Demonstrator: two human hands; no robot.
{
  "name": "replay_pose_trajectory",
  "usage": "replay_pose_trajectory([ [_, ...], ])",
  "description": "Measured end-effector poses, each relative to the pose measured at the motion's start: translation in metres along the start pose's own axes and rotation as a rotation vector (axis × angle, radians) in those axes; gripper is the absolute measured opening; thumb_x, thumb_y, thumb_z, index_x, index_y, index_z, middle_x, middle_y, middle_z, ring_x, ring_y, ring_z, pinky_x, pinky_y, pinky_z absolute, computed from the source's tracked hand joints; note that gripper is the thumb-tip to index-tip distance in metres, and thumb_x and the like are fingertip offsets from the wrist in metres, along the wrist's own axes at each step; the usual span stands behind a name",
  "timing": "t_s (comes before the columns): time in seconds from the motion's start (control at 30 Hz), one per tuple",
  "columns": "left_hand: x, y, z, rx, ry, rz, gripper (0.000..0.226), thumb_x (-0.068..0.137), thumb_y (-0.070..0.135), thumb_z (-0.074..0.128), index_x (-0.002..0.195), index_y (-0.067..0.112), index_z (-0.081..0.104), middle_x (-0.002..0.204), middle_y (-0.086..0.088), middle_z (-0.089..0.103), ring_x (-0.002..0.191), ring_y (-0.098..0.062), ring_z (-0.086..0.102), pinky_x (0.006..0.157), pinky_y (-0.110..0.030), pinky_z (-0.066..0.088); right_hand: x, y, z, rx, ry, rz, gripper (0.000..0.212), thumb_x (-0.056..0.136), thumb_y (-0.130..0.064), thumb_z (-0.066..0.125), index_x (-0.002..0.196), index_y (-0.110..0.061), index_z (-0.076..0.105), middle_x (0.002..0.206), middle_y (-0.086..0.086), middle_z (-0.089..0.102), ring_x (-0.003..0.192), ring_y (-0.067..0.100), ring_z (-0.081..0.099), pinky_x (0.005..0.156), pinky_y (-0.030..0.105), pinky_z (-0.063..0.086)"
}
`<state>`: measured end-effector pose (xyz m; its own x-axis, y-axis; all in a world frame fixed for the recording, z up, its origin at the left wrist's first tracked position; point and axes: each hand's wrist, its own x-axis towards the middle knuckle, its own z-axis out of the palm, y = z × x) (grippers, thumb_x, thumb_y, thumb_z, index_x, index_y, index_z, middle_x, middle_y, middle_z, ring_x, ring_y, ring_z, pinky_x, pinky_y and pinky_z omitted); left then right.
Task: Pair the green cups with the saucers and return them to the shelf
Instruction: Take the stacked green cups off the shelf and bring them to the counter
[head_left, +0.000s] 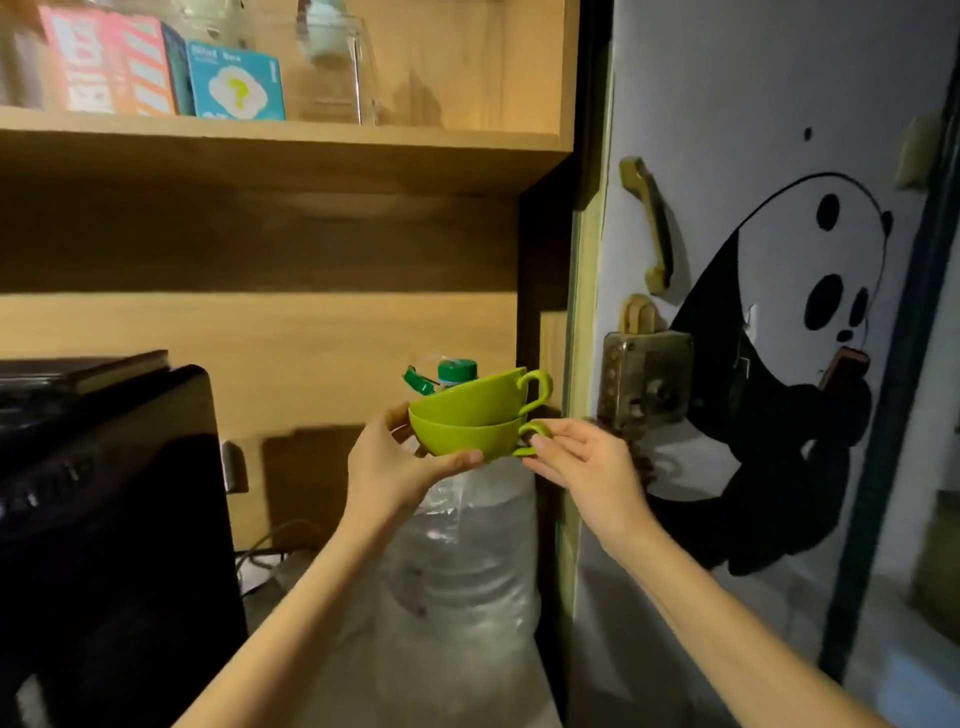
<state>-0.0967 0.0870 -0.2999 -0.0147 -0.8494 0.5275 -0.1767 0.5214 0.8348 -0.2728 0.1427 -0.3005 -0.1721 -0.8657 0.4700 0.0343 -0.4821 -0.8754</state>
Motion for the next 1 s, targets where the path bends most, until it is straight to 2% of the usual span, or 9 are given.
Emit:
replay_pose_trajectory([
  [0.07, -0.023, -0.021, 0.005, 0.061, 0.01, -0.034, 0.091, 0.042, 0.033, 0.09, 0.121, 0.012, 0.049, 0.118, 0.0, 0.058, 0.11, -0.014, 0.055, 0.092, -0.028, 0.046, -0.02, 0.025, -0.004, 0.037, 0.016, 0.068, 0.017, 0.085, 0.0, 0.056, 0.087, -0.015, 0.064, 0.088, 0.006, 0.069, 0.079, 0.009, 0.068, 0.075, 0.018, 0.057],
  [0.17, -0.055, -0.055, 0.013, 0.08, 0.011, -0.087, 0.091, 0.04, 0.029, 0.091, 0.118, 0.012, 0.047, 0.123, -0.004, 0.056, 0.111, -0.015, 0.055, 0.09, -0.027, 0.048, -0.049, 0.057, -0.008, 0.041, 0.05, 0.129, 0.018, 0.083, 0.001, 0.059, 0.084, -0.015, 0.066, 0.083, 0.004, 0.071, 0.081, 0.016, 0.066, 0.078, 0.023, 0.056],
  [0.27, -0.088, -0.089, 0.02, 0.038, -0.007, -0.149, 0.084, 0.04, 0.019, 0.091, 0.109, 0.017, 0.044, 0.118, -0.003, 0.054, 0.109, -0.013, 0.055, 0.081, -0.012, 0.048, -0.076, 0.086, -0.014, 0.018, 0.078, 0.203, 0.017, 0.081, 0.003, 0.061, 0.081, -0.013, 0.066, 0.08, 0.005, 0.07, 0.084, 0.022, 0.064, 0.079, 0.027, 0.053],
  [0.4, -0.131, -0.127, 0.03, 0.011, -0.048, -0.191, 0.083, 0.041, 0.008, 0.09, 0.108, 0.016, 0.042, 0.12, -0.007, 0.049, 0.106, -0.009, 0.051, 0.076, -0.001, 0.046, -0.115, 0.126, -0.026, -0.023, 0.109, 0.337, 0.017, 0.076, 0.005, 0.065, 0.077, -0.012, 0.066, 0.079, 0.011, 0.069, 0.085, 0.025, 0.062, 0.084, 0.038, 0.049],
  [0.47, -0.152, -0.143, 0.034, 0.03, -0.062, -0.228, 0.083, 0.041, 0.008, 0.09, 0.109, 0.015, 0.042, 0.118, -0.006, 0.048, 0.106, -0.01, 0.05, 0.075, 0.003, 0.043, -0.135, 0.145, -0.03, -0.036, 0.119, 0.402, 0.014, 0.076, 0.004, 0.066, 0.077, -0.01, 0.066, 0.079, 0.011, 0.069, 0.083, 0.023, 0.062, 0.081, 0.037, 0.048],
  [0.53, -0.171, -0.159, 0.035, 0.05, -0.086, -0.275, 0.087, 0.04, 0.011, 0.091, 0.112, 0.011, 0.043, 0.118, -0.005, 0.049, 0.108, -0.014, 0.053, 0.077, 0.001, 0.042, -0.154, 0.165, -0.033, -0.052, 0.121, 0.451, 0.013, 0.075, 0.003, 0.068, 0.077, -0.01, 0.065, 0.077, 0.011, 0.067, 0.079, 0.021, 0.059, 0.075, 0.033, 0.046],
  [0.67, -0.201, -0.186, 0.034, 0.144, -0.127, -0.348, 0.089, 0.035, 0.02, 0.092, 0.112, 0.012, 0.046, 0.117, -0.009, 0.054, 0.103, -0.015, 0.056, 0.084, -0.02, 0.044, -0.184, 0.201, -0.037, -0.063, 0.125, 0.533, 0.021, 0.072, 0.005, 0.07, 0.071, -0.013, 0.061, 0.069, 0.004, 0.068, 0.07, 0.012, 0.057, 0.066, 0.023, 0.043],
  [0.77, -0.215, -0.201, 0.032, 0.191, -0.15, -0.388, 0.093, 0.033, 0.015, 0.092, 0.114, 0.007, 0.048, 0.115, -0.009, 0.055, 0.102, -0.014, 0.055, 0.084, -0.021, 0.043, -0.198, 0.221, -0.038, -0.062, 0.13, 0.589, 0.029, 0.071, 0.012, 0.067, 0.066, -0.014, 0.056, 0.063, -0.001, 0.066, 0.061, 0.004, 0.056, 0.061, 0.014, 0.045],
  [1.0, -0.238, -0.23, 0.025, 0.325, -0.189, -0.426, 0.094, 0.033, 0.018, 0.092, 0.114, 0.002, 0.048, 0.108, -0.004, 0.051, 0.101, -0.02, 0.057, 0.083, -0.021, 0.043, -0.218, 0.256, -0.036, -0.164, 0.097, 0.686, 0.032, 0.068, 0.015, 0.069, 0.066, -0.012, 0.052, 0.05, -0.007, 0.065, 0.054, -0.005, 0.055, 0.058, 0.009, 0.043],
])
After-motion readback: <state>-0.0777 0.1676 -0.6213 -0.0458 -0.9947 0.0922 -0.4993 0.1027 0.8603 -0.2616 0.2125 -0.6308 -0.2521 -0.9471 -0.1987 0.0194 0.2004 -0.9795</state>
